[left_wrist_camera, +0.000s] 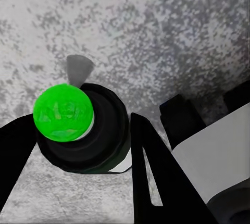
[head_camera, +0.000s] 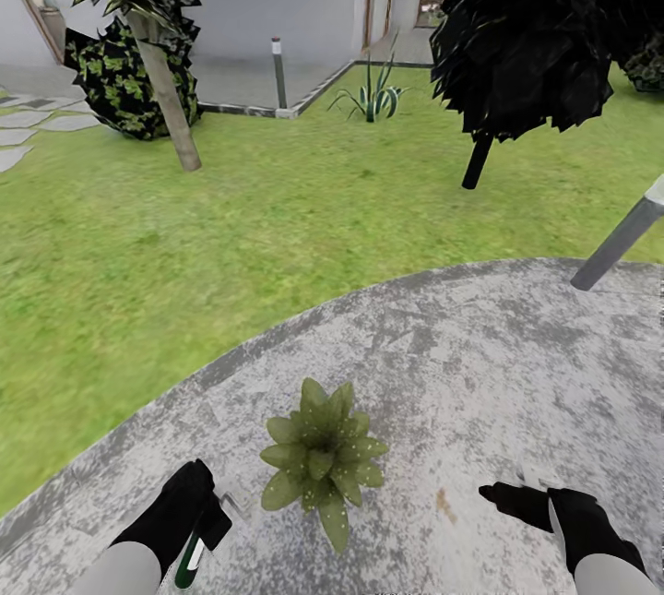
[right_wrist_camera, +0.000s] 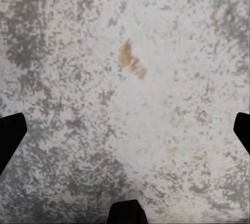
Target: Pick up the pesticide atomizer in the garden and spray insectifuge to fully cover both potted plants in the garden.
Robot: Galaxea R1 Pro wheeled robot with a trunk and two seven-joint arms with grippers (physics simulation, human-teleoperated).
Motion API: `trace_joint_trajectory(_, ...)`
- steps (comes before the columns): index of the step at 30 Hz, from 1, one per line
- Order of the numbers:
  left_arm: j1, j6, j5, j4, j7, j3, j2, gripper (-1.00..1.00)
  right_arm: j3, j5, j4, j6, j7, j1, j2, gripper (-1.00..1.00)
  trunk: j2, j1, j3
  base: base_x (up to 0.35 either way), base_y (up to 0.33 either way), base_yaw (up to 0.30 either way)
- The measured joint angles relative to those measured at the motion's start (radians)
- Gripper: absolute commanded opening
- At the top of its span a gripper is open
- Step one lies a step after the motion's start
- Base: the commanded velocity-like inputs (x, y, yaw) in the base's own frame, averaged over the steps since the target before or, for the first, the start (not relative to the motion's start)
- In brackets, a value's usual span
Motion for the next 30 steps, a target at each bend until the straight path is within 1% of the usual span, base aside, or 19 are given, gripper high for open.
trace_joint_trajectory(6,0.000,0.000,0.000,0.000,0.000,0.000,0.000,-1.00,0.000,0.000,0.000,0.000,0.000,0.000,-0.001,1.00,0.000,0.000,0.000,0.000,0.311,-0.261)
trace_joint_trajectory(10,0.000,0.000,0.000,0.000,0.000,0.000,0.000,-1.00,0.000,0.000,0.000,0.000,0.000,0.000,-0.001,1.00,0.000,0.000,0.000,0.000,0.287,-0.036)
trace_joint_trajectory(17,-0.001,0.000,0.000,-0.025,0.000,0.000,0.000,-1.00,0.000,0.000,-0.001,-0.001,0.000,0.000,-0.001,1.00,0.000,0.000,0.000,0.000,0.236,-0.002)
trace_joint_trajectory(20,0.000,0.000,0.000,-0.026,0.000,0.000,0.000,-1.00,-0.001,0.000,-0.002,-0.001,0.000,0.000,-0.001,1.00,0.000,0.000,-0.001,0.000,0.116,0.000)
trace_joint_trajectory(26,0.000,-0.001,0.000,-0.026,0.000,0.000,0.000,-1.00,-0.001,0.000,-0.002,0.001,-0.001,0.000,-0.001,1.00,0.000,0.000,-0.002,0.000,0.016,-0.001)
trace_joint_trajectory(30,-0.001,-0.001,0.001,-0.026,0.000,-0.001,0.000,-1.00,-0.001,0.000,-0.002,0.001,0.001,0.000,-0.001,1.00,0.000,0.000,-0.002,0.000,0.001,-0.178)
